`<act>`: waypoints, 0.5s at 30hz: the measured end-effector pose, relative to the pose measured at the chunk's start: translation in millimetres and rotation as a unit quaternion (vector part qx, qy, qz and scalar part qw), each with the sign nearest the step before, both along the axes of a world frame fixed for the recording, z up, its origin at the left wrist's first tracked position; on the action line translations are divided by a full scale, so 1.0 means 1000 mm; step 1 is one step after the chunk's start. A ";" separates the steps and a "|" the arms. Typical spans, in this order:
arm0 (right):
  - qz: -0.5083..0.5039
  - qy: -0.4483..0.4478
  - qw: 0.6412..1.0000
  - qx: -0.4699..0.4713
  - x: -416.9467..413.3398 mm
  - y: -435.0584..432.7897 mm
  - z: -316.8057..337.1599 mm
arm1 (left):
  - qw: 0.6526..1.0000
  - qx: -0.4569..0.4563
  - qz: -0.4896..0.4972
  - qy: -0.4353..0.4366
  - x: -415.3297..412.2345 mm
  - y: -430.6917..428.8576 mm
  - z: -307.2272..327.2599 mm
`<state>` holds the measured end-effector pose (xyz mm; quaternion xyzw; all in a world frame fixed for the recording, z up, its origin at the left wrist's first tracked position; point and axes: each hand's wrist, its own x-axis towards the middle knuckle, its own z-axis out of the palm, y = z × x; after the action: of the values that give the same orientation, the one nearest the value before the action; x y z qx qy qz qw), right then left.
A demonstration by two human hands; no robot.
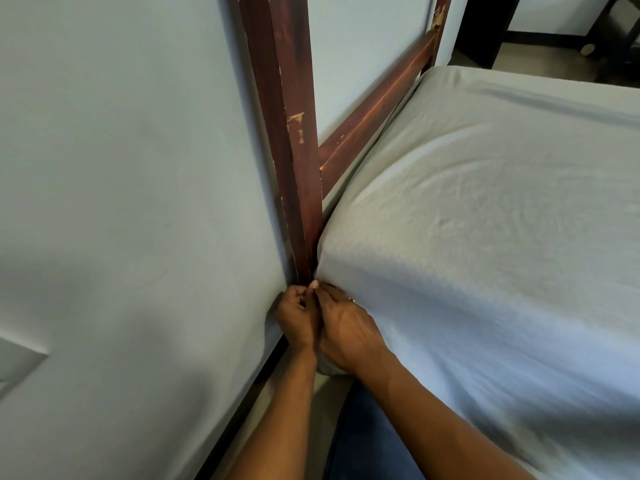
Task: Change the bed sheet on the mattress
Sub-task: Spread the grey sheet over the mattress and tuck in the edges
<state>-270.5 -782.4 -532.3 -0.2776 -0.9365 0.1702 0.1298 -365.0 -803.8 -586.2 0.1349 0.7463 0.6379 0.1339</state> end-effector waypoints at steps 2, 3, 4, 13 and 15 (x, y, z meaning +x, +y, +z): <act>0.000 -0.039 0.999 0.016 -0.001 -0.001 -0.006 | 0.999 -0.017 0.038 0.034 0.004 -0.010 0.002; -0.001 -0.056 0.998 0.024 -0.003 -0.001 -0.006 | 0.996 -0.020 0.066 0.049 0.007 -0.017 0.007; -0.007 -0.075 0.997 0.034 -0.005 -0.001 -0.006 | 0.995 -0.018 0.080 0.053 0.010 -0.024 0.011; 0.015 -0.084 0.996 0.018 0.011 0.007 -0.007 | 0.970 0.073 -0.087 -0.213 0.006 -0.019 0.062; 0.019 -0.087 0.995 0.035 0.011 0.005 -0.007 | 0.968 0.069 -0.106 -0.219 0.010 -0.020 0.065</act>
<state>-259.2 -777.4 -539.4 -0.2694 -0.9546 0.1151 0.0540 -355.2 -823.6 -521.3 0.0794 0.6343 0.6842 0.3510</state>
